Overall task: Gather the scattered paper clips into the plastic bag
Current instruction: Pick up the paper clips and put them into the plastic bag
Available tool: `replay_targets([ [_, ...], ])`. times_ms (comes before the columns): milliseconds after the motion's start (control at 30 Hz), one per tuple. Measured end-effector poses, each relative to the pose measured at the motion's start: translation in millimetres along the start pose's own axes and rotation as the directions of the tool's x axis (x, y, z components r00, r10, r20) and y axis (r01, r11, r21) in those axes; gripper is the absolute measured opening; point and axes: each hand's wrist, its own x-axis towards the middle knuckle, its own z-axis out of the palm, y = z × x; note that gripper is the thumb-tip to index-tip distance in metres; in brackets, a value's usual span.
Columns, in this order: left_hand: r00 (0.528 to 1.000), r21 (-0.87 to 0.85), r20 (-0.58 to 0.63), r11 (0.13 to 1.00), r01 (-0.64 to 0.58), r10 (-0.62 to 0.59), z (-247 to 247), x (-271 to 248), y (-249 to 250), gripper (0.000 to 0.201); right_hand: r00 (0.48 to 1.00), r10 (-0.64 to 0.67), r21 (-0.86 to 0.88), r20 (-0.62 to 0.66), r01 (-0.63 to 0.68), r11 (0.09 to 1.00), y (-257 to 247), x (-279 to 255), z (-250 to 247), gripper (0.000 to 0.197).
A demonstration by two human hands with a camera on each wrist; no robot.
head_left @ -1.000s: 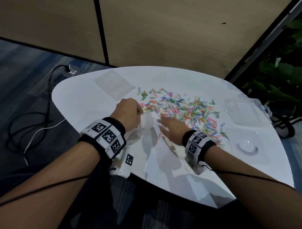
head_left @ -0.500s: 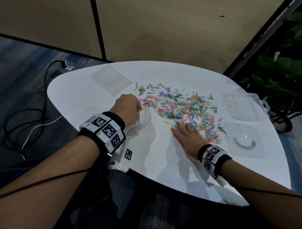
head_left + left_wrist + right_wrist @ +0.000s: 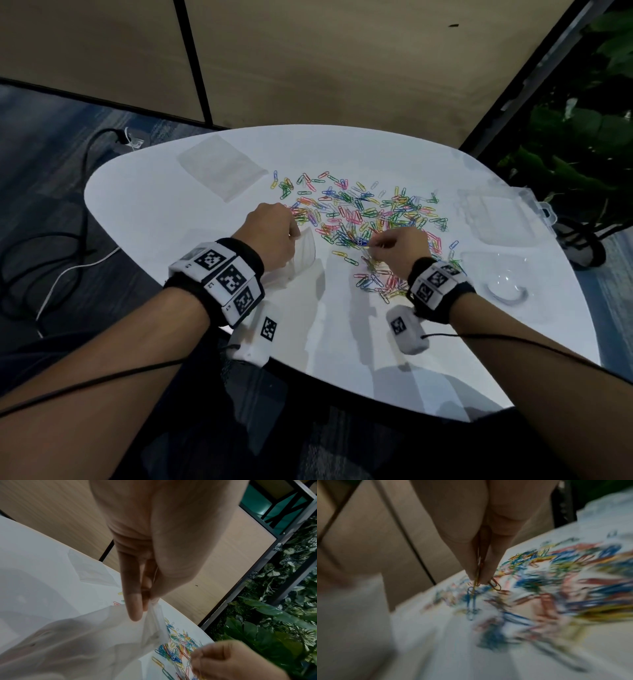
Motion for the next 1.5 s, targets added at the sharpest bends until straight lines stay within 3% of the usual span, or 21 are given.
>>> replay_targets([
  [67, 1.0, 0.0, 0.01, 1.0, -0.017, 0.017, 3.5, -1.5, 4.9, 0.025, 0.994, 0.076, 0.387, 0.078, -0.1, 0.916, -23.1, -4.0, -0.3, 0.012],
  [133, 0.999, -0.01, 0.006, 0.999, -0.033, 0.033, 5.5, -2.6, 9.7, 0.024, 0.98, 0.073, 0.68, 0.185, -0.181, 0.711, -47.7, -12.8, 4.4, 0.012],
  [200, 0.999, -0.022, -0.018, 0.999, -0.041, 0.041, 7.3, -1.4, 11.9, 0.02, 0.971, 0.062, 0.796, 0.23, -0.224, 0.562, -69.1, -23.2, 13.6, 0.015],
  [267, 0.998, -0.031, -0.057, 0.999, -0.023, 0.021, 8.1, 0.3, 12.9, 0.02, 0.972, 0.073, 0.81, 0.223, -0.226, 0.541, -82.0, -31.6, 25.7, 0.011],
  [400, 0.995, -0.107, -0.099, 0.994, 0.017, -0.028, 9.8, 0.1, 14.5, 0.022, 0.975, 0.096, 0.686, 0.2, -0.209, 0.697, -81.8, -35.3, 48.8, 0.012],
  [500, 0.995, -0.117, -0.097, 0.993, -0.01, -0.002, 12.0, 0.9, 16.1, 0.02, 0.98, -0.023, 0.437, 0.196, -0.066, 0.897, -80.3, -37.5, 53.0, 0.024],
  [600, 0.995, -0.132, -0.096, 0.991, -0.008, -0.004, 12.6, 2.5, 17.1, 0.022, 0.968, -0.124, 0.254, 0.216, 0.066, 0.965, -82.7, -43.2, 44.2, 0.021],
  [767, 0.995, -0.134, -0.101, 0.991, -0.022, 0.008, 11.6, 3.6, 21.0, 0.022, 0.928, -0.334, 0.054, 0.165, 0.33, 0.942, -80.3, -46.3, 22.2, 0.015],
  [867, 0.995, -0.105, -0.1, 0.994, -0.035, 0.025, 11.3, 4.2, 23.4, 0.02, 0.933, -0.332, 0.037, 0.138, 0.331, 0.943, -66.5, -42.9, -0.9, 0.016],
  [933, 0.997, -0.073, -0.073, 0.997, -0.037, 0.032, 11.7, 3.0, 25.4, 0.022, 0.954, -0.231, -0.188, 0.192, 0.267, 0.945, -44.0, -36.6, -20.4, 0.028],
  [1033, 0.999, -0.041, -0.034, 0.999, -0.035, 0.034, 12.2, 0.4, 29.6, 0.024, 0.949, 0.164, -0.6, 0.269, 0.031, 0.8, 2.3, -32.0, -45.2, 0.078],
  [1100, 0.999, -0.02, -0.014, 0.999, -0.045, 0.045, 12.1, -3.1, 33.4, 0.024, 0.911, 0.338, -0.693, 0.237, -0.086, 0.716, 31.4, -35.9, -51.8, 0.102],
  [1167, 0.998, 0.002, 0.0, 0.998, -0.056, 0.056, 11.7, -4.3, 36.9, 0.026, 0.899, 0.377, -0.699, 0.224, -0.122, 0.705, 54.3, -39.7, -49.8, 0.114],
  [1233, 0.999, 0.024, 0.016, 0.998, -0.052, 0.052, 13.0, -3.0, 39.2, 0.028, 0.914, 0.335, -0.66, 0.229, -0.107, 0.744, 64.8, -43.6, -42.1, 0.113],
  [1367, 0.997, 0.076, 0.036, 0.995, -0.069, 0.066, 19.0, 2.8, 45.2, 0.028, 0.962, 0.164, -0.543, 0.219, -0.019, 0.84, 61.8, -41.1, -25.7, 0.092],
  [1500, 0.996, 0.121, 0.009, 0.988, -0.094, 0.094, 22.9, 4.7, 46.4, 0.028, 0.974, 0.055, -0.572, 0.218, 0.082, 0.816, 50.4, -32.9, -18.0, 0.069],
])
